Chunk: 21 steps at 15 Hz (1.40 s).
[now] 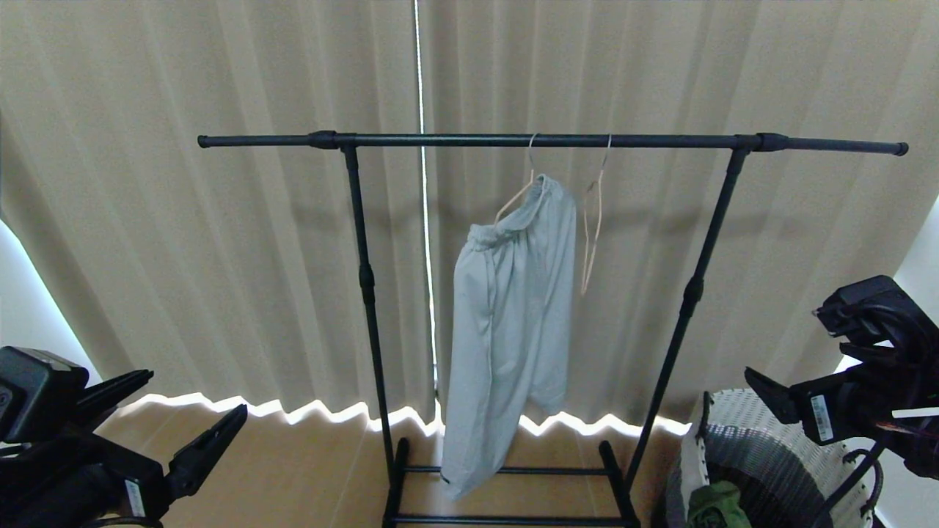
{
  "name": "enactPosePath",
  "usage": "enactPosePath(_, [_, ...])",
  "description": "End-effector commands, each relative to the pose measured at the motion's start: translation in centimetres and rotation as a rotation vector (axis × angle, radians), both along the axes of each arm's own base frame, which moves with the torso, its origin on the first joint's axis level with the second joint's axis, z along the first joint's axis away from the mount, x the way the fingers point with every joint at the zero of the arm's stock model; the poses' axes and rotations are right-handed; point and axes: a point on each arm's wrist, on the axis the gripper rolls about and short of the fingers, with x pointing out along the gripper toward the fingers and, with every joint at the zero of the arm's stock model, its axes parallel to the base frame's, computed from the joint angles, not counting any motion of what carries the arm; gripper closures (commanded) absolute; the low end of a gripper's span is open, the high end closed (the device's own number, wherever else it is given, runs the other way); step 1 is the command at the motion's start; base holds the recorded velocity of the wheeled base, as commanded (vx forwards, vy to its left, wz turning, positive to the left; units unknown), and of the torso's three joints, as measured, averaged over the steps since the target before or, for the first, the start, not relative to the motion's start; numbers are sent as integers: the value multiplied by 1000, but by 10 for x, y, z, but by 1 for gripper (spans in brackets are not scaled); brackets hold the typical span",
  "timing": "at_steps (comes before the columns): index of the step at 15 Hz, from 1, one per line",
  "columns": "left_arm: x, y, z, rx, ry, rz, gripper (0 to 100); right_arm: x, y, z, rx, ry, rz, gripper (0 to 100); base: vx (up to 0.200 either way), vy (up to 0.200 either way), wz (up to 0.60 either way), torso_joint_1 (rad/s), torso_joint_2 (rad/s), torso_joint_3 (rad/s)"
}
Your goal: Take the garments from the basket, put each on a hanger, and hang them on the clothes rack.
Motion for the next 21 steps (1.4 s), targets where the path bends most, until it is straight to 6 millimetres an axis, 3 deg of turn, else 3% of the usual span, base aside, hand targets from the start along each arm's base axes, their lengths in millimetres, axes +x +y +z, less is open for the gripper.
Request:
enactPosePath(1, [0, 0, 0, 0, -3, 0, 0, -1, 0, -1, -14, 6, 5, 0, 0, 0, 0, 0, 0, 0])
enactPosePath(21, [-2, 1, 2, -4, -15, 0, 0, -2, -1, -4, -26, 16, 6, 0, 0, 0, 0, -162, 431, 268])
